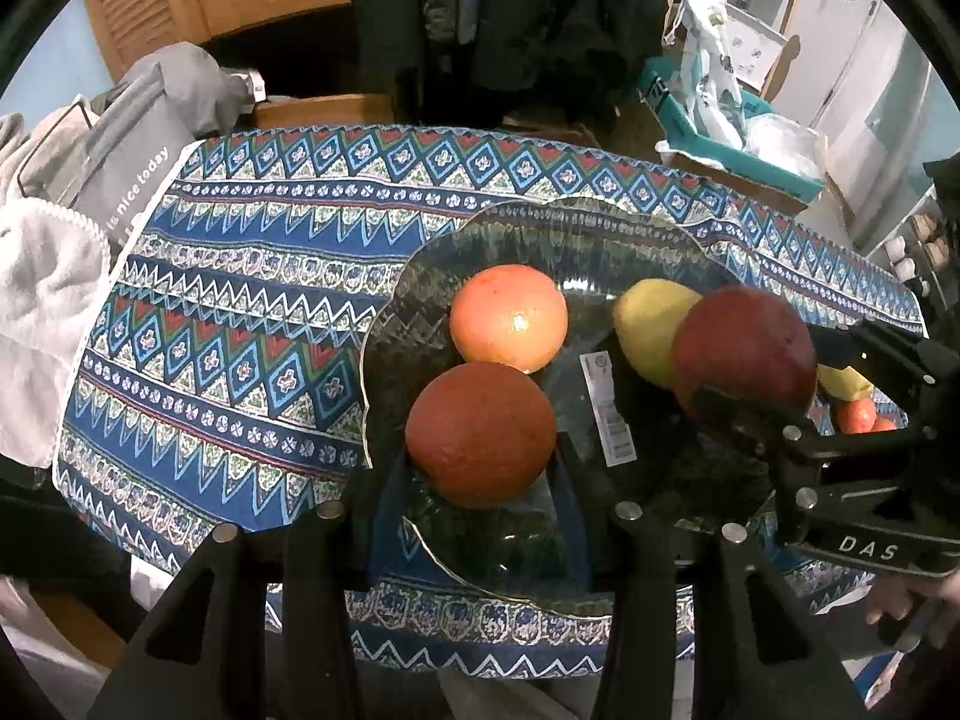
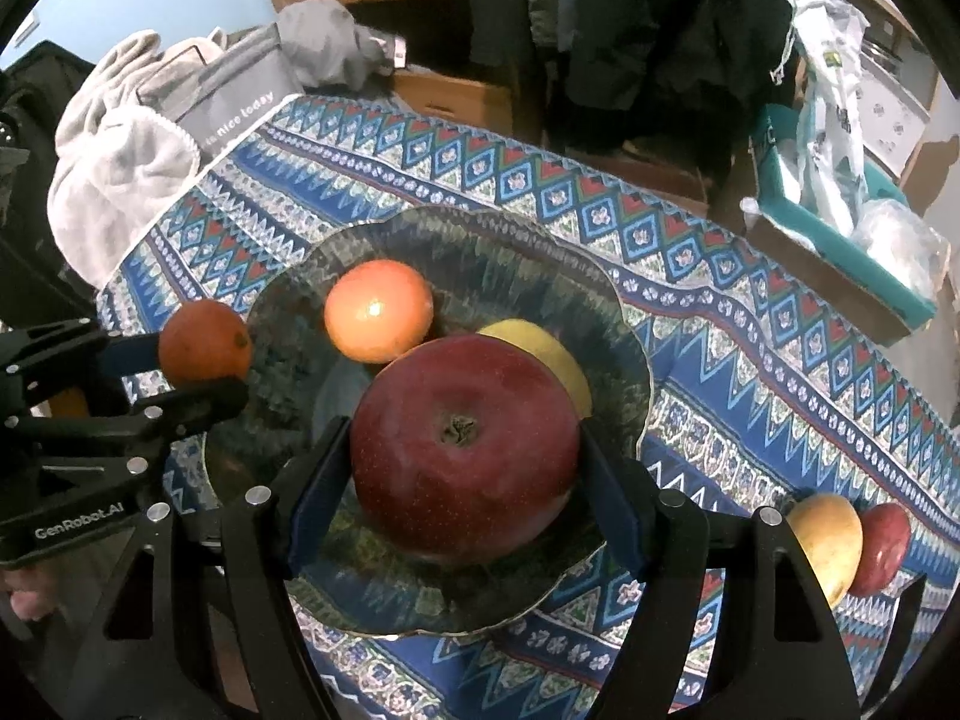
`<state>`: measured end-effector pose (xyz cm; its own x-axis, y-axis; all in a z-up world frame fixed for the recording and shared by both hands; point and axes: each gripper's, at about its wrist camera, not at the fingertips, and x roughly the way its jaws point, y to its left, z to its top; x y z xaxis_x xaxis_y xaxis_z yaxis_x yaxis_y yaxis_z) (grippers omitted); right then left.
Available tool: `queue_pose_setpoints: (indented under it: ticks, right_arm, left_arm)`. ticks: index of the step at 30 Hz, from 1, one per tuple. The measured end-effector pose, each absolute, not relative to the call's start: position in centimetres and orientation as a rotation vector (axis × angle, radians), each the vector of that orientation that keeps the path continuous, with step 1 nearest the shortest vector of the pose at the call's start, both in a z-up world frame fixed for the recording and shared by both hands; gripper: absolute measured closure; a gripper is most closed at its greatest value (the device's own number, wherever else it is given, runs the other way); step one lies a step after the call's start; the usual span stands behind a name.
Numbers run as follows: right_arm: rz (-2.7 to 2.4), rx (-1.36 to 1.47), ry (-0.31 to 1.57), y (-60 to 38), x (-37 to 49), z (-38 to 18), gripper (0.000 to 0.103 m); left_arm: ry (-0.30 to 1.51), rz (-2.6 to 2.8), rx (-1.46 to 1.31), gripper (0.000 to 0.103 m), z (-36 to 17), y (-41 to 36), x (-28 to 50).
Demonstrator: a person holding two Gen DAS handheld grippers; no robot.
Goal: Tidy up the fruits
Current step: 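Lower the orange into the bowl and open left tool while right tool releases the apple, then withdraw both tools from the bowl back toward the remaining fruit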
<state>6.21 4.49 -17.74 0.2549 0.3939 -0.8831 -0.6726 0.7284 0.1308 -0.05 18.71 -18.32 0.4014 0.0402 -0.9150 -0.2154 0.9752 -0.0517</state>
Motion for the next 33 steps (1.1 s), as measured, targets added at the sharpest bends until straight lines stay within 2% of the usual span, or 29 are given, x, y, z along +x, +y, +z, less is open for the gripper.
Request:
queue_pose_setpoints:
  ticks: [3, 5, 15, 21, 28, 33]
  right_arm:
    - [0.749, -0.265, 1.070, 4.1, 6.2, -17.1, 0.028]
    - [0.752, -0.260, 1.047, 4.1, 6.3, -16.3, 0.028]
    - [0.709, -0.246, 1.021, 3.0, 6.7, -14.8, 0.025]
    - [0.669, -0.256, 0.990, 2.1, 6.7, -13.9, 0.023]
    - [0.634, -0.251, 0.943, 0.5, 6.4, -12.1, 0.021]
    - [0.602, -0.237, 0.909, -1.1, 6.3, -10.9, 0.016]
  left_arm:
    - [1.143, 0.168, -0.157, 0.049, -18.3, 18.6, -0.1]
    - [1.127, 0.176, -0.140, 0.039, -18.0, 18.6, -0.1]
    - [1.104, 0.174, -0.140, 0.037, -17.0, 18.3, -0.3]
    - [1.055, 0.160, -0.141, 0.029, -15.5, 17.6, -0.4]
    - [1.022, 0.128, -0.138, 0.028, -14.1, 16.2, -0.1]
    - [0.999, 0.103, -0.139, 0.025, -13.2, 15.1, 0.0]
